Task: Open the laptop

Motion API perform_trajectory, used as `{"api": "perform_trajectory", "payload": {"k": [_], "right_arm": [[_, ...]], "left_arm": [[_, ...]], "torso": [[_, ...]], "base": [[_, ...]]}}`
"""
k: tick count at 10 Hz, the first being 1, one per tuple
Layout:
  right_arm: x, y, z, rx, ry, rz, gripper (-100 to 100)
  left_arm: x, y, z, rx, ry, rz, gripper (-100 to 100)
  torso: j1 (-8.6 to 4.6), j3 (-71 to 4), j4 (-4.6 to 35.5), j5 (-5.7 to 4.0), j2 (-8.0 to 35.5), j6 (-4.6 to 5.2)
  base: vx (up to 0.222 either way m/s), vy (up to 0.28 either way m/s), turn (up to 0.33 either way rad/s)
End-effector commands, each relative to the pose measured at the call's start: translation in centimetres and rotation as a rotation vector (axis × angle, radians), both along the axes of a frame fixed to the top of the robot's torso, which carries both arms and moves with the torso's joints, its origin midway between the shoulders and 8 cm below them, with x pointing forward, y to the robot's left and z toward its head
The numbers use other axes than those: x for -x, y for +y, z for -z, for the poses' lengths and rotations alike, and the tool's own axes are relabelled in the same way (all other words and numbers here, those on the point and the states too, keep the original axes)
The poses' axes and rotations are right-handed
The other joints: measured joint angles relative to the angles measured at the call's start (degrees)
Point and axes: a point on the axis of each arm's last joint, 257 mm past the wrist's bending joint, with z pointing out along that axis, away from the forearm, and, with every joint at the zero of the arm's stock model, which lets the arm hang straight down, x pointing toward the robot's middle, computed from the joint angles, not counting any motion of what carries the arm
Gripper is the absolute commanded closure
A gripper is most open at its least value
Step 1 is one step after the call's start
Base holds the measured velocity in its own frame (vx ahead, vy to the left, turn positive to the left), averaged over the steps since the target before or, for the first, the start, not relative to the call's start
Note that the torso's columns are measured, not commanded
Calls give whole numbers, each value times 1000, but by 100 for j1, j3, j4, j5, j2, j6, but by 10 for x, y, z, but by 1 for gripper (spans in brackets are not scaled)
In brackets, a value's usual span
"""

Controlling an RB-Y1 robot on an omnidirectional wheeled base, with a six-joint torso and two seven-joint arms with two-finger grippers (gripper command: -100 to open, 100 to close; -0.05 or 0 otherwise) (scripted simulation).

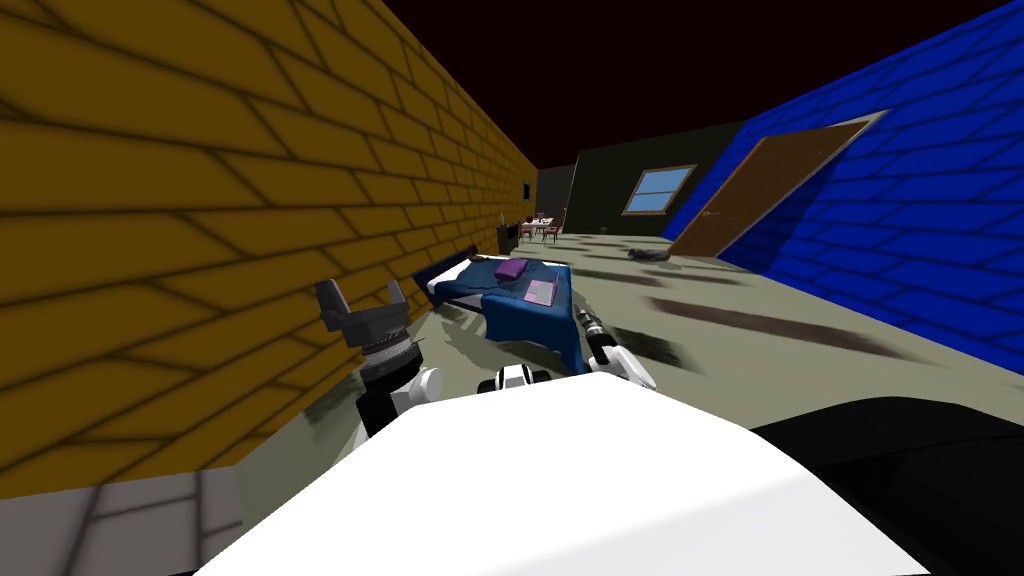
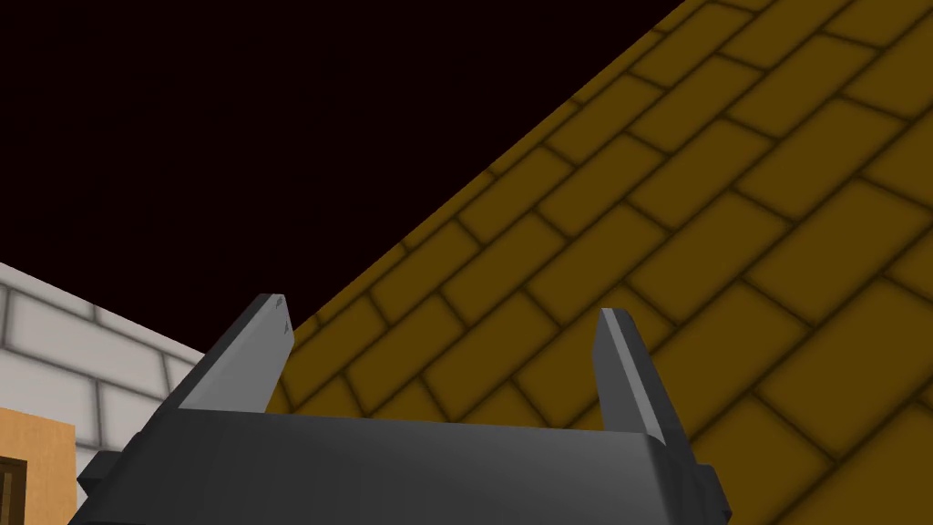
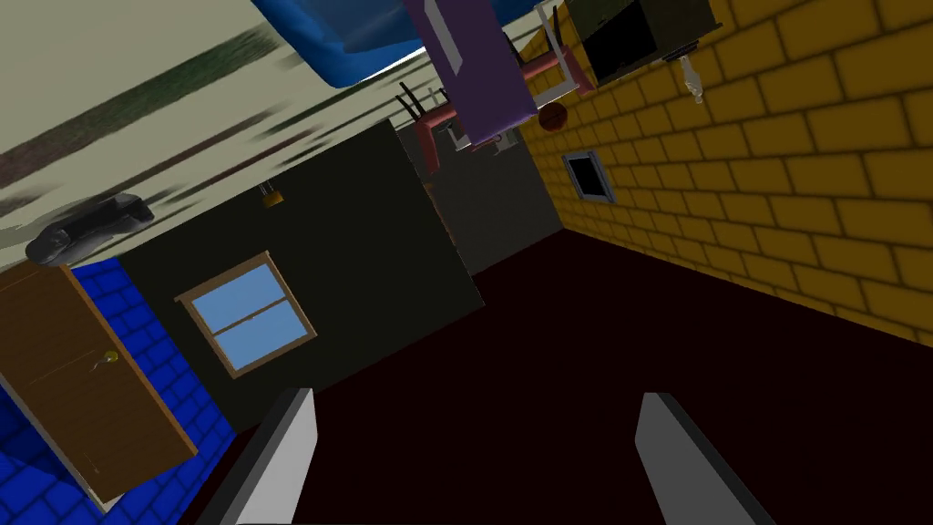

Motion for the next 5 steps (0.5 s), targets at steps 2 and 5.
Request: {"api": "perform_trajectory", "payload": {"k": [2, 5], "right_arm": [[19, -32, 42, 66, 121, 93, -100], [33, -54, 66, 131, 205, 152, -100]], "left_arm": [[0, 0, 0, 0, 0, 0, 0], [0, 0, 0, 0, 0, 0, 0]], "torso": [[1, 0, 0, 1, 1, 5], [1, -1, 0, 0, -1, 0]], "base": [[1, -3, 118], [7, -9, 170]]}}
